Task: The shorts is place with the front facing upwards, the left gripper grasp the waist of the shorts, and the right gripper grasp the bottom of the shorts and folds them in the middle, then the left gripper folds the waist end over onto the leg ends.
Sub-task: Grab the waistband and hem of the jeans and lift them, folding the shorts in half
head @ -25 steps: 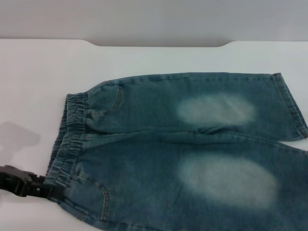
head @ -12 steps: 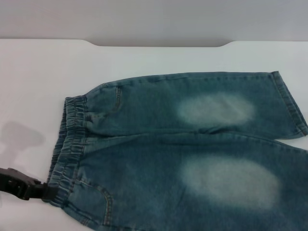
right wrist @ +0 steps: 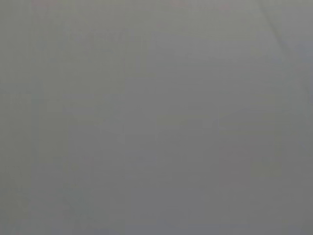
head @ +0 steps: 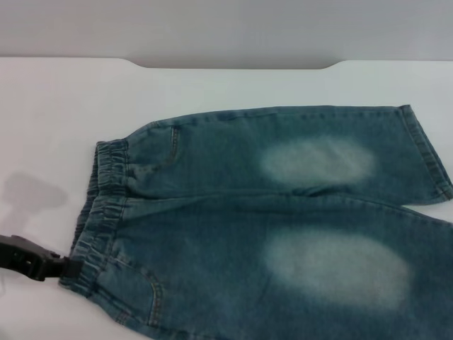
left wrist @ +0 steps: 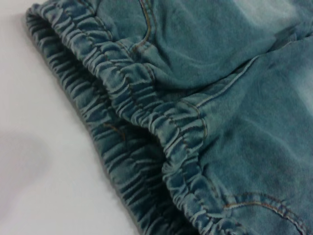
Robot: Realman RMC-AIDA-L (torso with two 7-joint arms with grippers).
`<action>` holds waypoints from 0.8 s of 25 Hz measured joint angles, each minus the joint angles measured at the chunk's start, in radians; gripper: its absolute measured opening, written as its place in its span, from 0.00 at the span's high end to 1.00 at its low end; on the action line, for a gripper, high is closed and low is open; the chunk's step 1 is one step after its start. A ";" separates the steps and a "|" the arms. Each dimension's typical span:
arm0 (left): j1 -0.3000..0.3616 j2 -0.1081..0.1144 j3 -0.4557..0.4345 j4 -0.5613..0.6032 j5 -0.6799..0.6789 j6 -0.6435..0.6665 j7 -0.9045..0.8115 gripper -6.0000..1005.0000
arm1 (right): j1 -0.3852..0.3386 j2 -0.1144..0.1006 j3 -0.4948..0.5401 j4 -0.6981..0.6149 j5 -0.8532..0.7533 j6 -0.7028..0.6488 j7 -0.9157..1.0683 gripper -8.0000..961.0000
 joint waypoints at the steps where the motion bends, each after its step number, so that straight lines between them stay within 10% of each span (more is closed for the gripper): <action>1: -0.003 0.000 0.000 0.000 0.000 -0.004 0.000 0.95 | -0.005 -0.001 -0.002 -0.024 -0.027 0.000 0.045 0.52; 20: -0.089 -0.006 -0.014 -0.002 0.000 -0.035 -0.005 0.95 | -0.007 -0.030 -0.089 -1.001 -0.885 -0.131 1.231 0.52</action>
